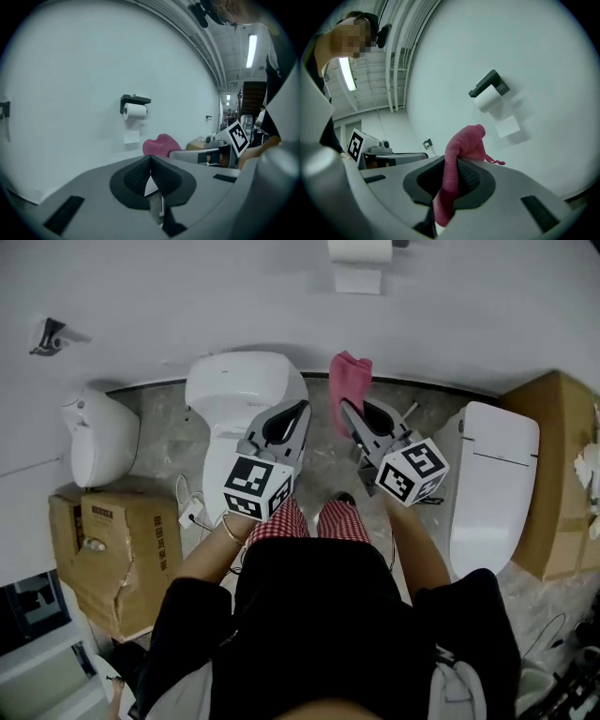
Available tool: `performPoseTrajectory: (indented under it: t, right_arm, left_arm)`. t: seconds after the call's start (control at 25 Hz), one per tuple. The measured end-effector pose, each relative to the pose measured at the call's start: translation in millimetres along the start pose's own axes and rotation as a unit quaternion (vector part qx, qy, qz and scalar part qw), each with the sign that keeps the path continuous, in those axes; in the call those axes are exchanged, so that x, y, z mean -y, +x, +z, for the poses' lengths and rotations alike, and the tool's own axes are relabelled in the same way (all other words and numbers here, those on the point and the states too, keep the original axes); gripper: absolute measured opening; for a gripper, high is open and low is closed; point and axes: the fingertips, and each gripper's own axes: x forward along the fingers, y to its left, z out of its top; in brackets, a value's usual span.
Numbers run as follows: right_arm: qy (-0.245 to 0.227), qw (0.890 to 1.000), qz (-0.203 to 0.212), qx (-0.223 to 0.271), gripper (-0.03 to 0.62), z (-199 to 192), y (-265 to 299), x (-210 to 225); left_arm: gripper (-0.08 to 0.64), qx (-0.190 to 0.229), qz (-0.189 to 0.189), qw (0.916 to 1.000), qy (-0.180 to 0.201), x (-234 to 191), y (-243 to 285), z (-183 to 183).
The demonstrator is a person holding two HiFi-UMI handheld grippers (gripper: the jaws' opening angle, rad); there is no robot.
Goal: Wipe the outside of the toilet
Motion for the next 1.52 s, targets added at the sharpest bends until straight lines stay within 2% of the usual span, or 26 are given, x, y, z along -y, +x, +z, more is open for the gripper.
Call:
performPoseTrajectory:
  t: [0.16, 0.28, 0.68, 0.84, 1.0, 1.2, 1.32, 1.52]
  right_arm:
    - [0.000, 0.999, 0.047, -0.013, 0.055, 1.1, 19.6, -36.5]
    - [-0.001, 0.997, 0.079, -0.026, 0.054, -10.6, 30.3, -61.5]
    - [-0.017, 0.984, 0.163, -0.072, 0.055, -45.5, 53.3, -159.5]
    - [-0.037, 0.980, 0.178, -0.074, 0.055, -54.2, 53.0, -198.8]
    - [-0.074, 0.977, 0.185, -0.077, 0.055, -71.7, 46.3, -248.7]
    - [-0.073, 0.976, 0.189, -0.075, 0.055, -95.8, 37.1, -315.6]
    - [-0.078, 0.974, 0.198, -0.076, 0.055, -112.3, 36.7, -353.4]
    - [-0.072, 0.974, 0.200, -0.073, 0.054, -134.9, 37.2, -397.9]
  left_arm:
    - [0.009, 0.019, 0.048, 0.9986, -0.012, -27.5, -36.5, 9.0]
    - [0.009, 0.022, 0.077, 0.9966, -0.020, -41.0, -64.8, 2.8]
    - [0.009, 0.026, 0.118, 0.9922, -0.029, -72.1, -155.8, -26.3]
    - [0.009, 0.026, 0.135, 0.9900, -0.032, -80.0, -202.2, -37.7]
    - [0.009, 0.054, 0.143, 0.9877, -0.033, -80.9, -247.6, -41.1]
    - [0.009, 0.085, 0.142, 0.9861, -0.016, -74.7, -314.6, -46.3]
    - [0.009, 0.084, 0.145, 0.9858, -0.009, -78.3, -355.3, -60.4]
    - [0.009, 0.085, 0.172, 0.9814, -0.007, -89.9, -420.5, -76.6]
